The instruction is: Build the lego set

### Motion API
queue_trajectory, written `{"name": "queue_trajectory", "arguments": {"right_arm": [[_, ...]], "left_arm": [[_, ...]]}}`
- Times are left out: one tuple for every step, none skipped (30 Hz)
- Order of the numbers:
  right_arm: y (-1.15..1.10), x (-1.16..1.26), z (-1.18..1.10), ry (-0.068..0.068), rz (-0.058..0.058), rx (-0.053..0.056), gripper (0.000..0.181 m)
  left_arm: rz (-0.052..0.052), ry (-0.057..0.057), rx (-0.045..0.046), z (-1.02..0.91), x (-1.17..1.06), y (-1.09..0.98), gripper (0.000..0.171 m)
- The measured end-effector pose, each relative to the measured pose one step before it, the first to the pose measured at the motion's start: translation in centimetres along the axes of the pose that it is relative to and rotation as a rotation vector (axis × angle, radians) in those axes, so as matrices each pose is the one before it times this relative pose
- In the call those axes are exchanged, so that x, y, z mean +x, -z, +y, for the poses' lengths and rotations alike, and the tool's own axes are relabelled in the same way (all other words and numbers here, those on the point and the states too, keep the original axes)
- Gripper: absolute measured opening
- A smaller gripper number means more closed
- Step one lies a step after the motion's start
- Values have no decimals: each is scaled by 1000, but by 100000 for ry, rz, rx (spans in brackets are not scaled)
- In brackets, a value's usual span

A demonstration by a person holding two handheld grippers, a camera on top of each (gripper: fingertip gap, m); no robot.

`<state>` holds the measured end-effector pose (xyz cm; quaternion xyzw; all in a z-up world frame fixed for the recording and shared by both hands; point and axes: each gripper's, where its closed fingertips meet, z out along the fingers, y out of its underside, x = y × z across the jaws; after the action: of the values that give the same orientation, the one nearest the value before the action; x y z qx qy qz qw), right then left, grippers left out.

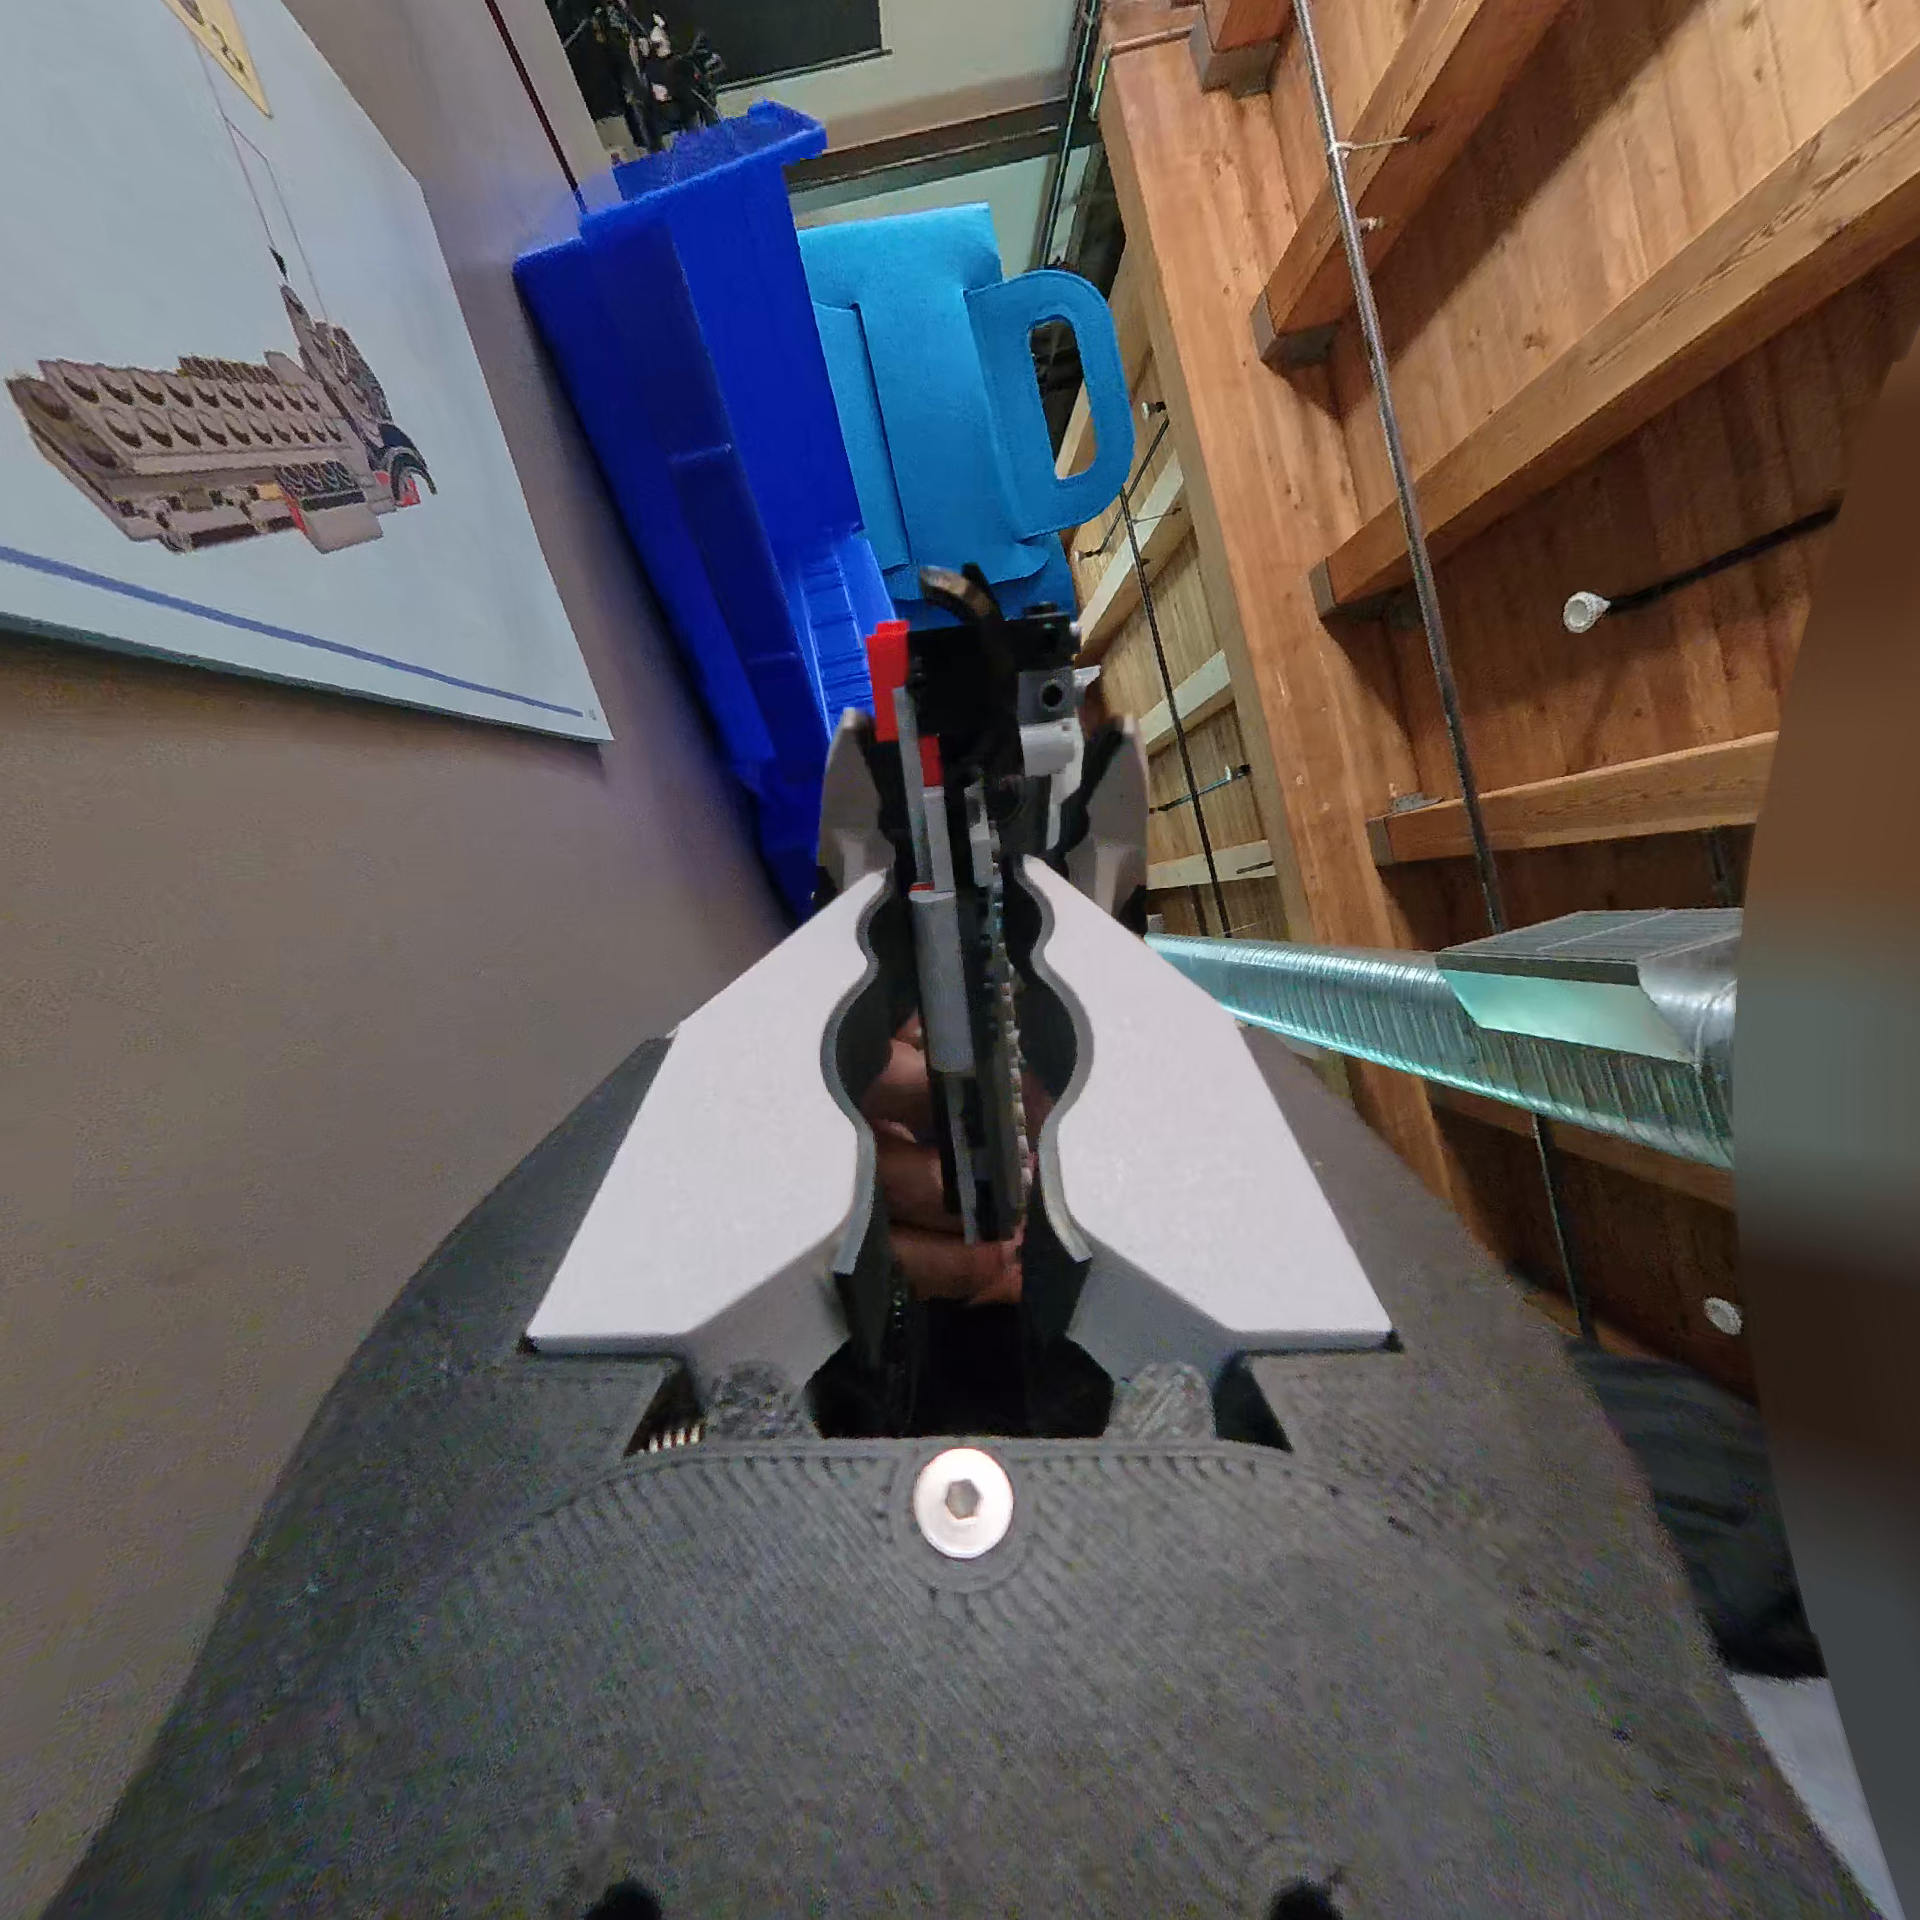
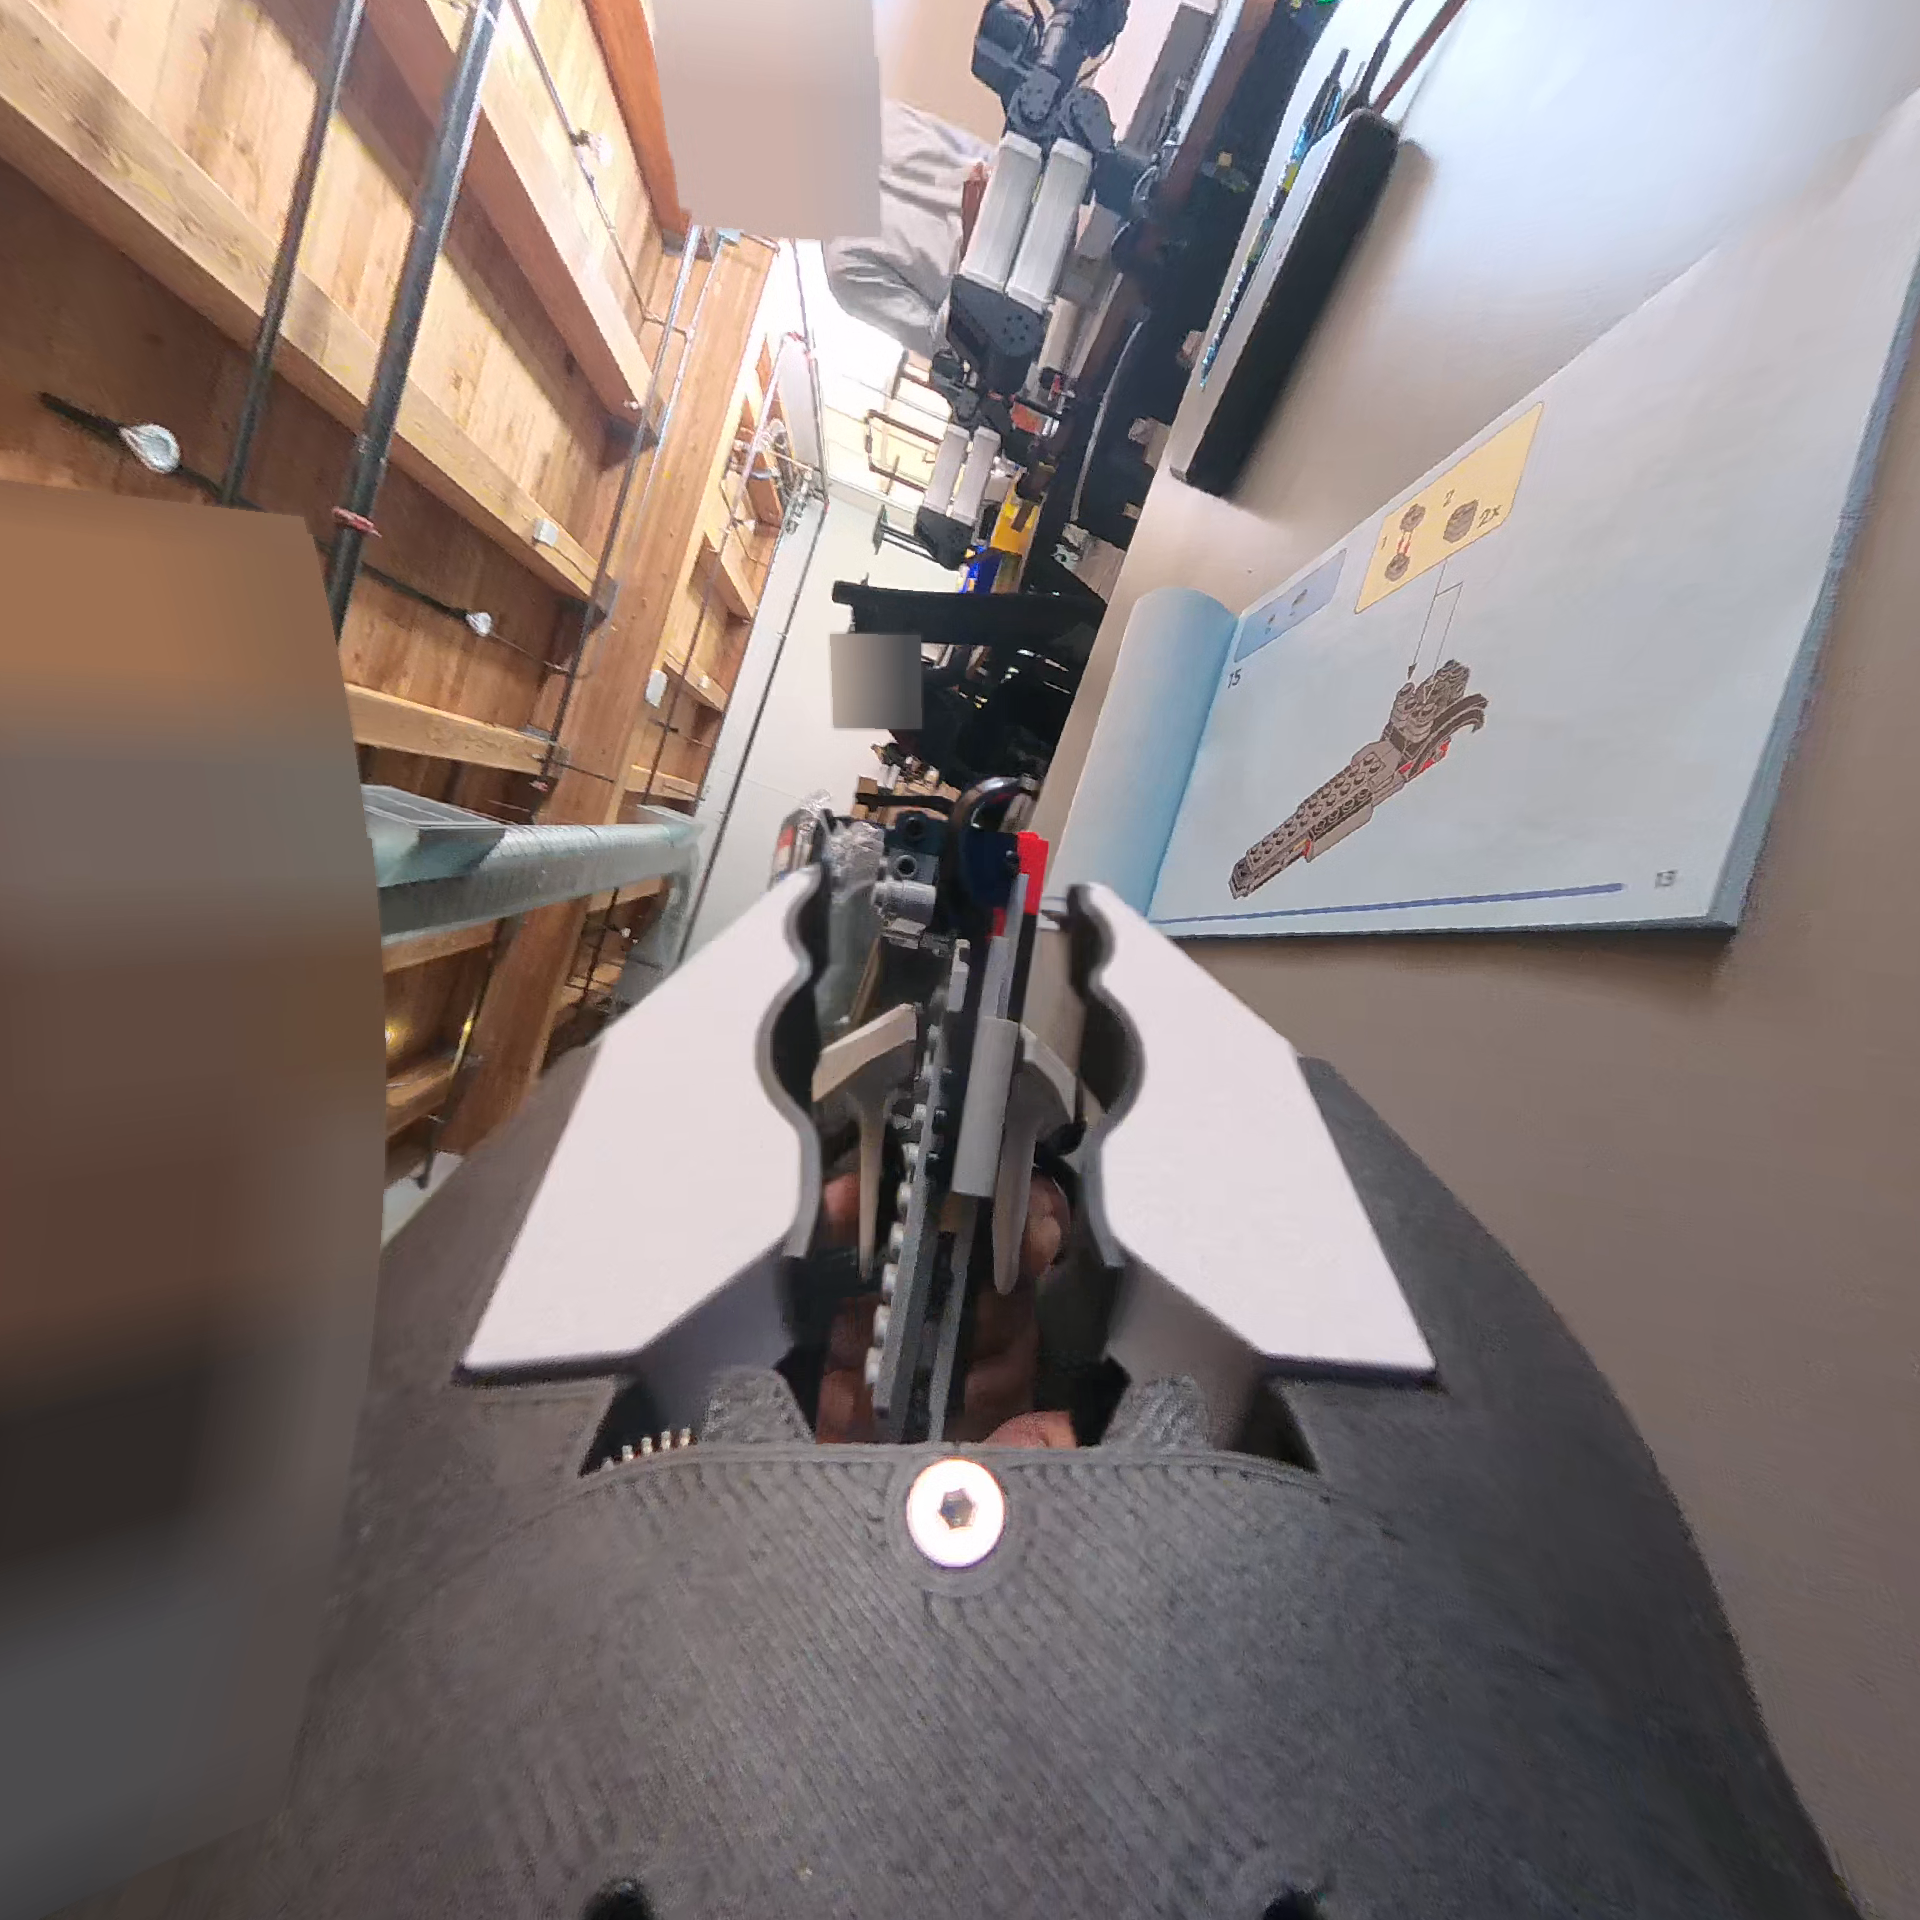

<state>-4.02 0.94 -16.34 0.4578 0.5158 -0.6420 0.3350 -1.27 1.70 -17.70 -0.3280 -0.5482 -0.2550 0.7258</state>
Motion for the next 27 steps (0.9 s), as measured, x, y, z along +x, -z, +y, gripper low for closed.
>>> {"name": "queue_trajectory", "arguments": {"right_arm": [[260, -70, -87, 95, -607, 202, 51], [274, -107, -32, 246, -659, -64, 57], [262, -60, 95, 450, -237, -838, 58], [241, -59, 226, 786, -133, -1585, 59], [211, -101, 323, 865, -178, -2045, 59], [204, -104, 361, 810, -204, -2200, 58], [186, -125, 354, 671, -345, -2111, 58], [189, -128, 339, 437, -502, -2057, 56], [155, -201, 314, 286, -871, -1884, 55], [172, -246, 282, 112, -1207, -1561, 54], [178, -224, 262, -49, -1026, -1399, 52], [207, -175, 234, 8, -732, -1125, 50], [248, -119, 176, -16, -463, -744, 46], [306, -38, 124, -128, -63, -445, 43], [353, 10, 64, -93, 145, -138, 39], [393, 40, -8, -102, 117, 301, 34], [457, 79, -79, -257, 282, 838, 29], [515, 136, -148, -536, 473, 1324, 22], [529, 96, -186, -966, 88, 1558, 18], [535, 71, -153, -1215, -76, 1370, 18], [549, 61, -214, -771, 124, 1948, 18], [587, 33, -347, -739, 14, 2952, 18], [616, -16, -398, -1455, -703, 3210, 17], [615, -53, -414, -1747, -1175, 2905, 17], [635, 41, -417, -981, -296, 2702, 17], [627, 182, -398, 201, 979, 2460, 17], [576, 233, -316, 640, 1414, 1867, 17]], "left_arm": [[755, 1137, 167, -71, 25, 17, 18], [878, 1173, 414, -112, 39, 24, 18], [1355, 1371, 160, -85, 93, 14, 18], [1360, 1503, 214, -101, 92, 9, 18], [1636, 1201, 846, -193, 153, 16, 19], [1896, 738, 1147, -246, 217, -17, 19], [1778, 485, 507, -153, 203, -95, 19], [1304, 296, -561, 17, 146, -198, 19], [1010, 20, -1073, 127, 93, -278, 19], [397, -336, -925, 145, 25, -328, 19], [-304, -696, -666, 127, -50, -364, 19], [-557, -890, -545, 148, -84, -380, 19], [-559, -729, -750, 192, -78, -401, 19], [-402, -484, -1006, 243, -58, -430, 19], [-421, -395, -1417, 326, -62, -453, 19], [-723, -514, -1752, 382, -76, -472, 19], [-151, -647, -1292, 290, 43, -489, 19], [36, -579, -1252, 273, 81, -509, 19], [-893, -722, -951, 228, -32, -480, 19], [-1596, -1367, -1295, 256, -128, -442, 19], [-1441, -1452, -1464, 270, -117, -402, 19], [-1280, -1240, -1696, 285, -82, -328, 21], [-1418, -976, -1711, 239, -101, -193, 26], [-1962, -958, -1667, 165, -188, -29, 34], [-1911, -1545, -1271, 59, -172, 190, 41], [-2185, -2222, -601, -88, -207, 413, 45], [-2878, -3080, -31, -189, -287, 627, 47]]}}
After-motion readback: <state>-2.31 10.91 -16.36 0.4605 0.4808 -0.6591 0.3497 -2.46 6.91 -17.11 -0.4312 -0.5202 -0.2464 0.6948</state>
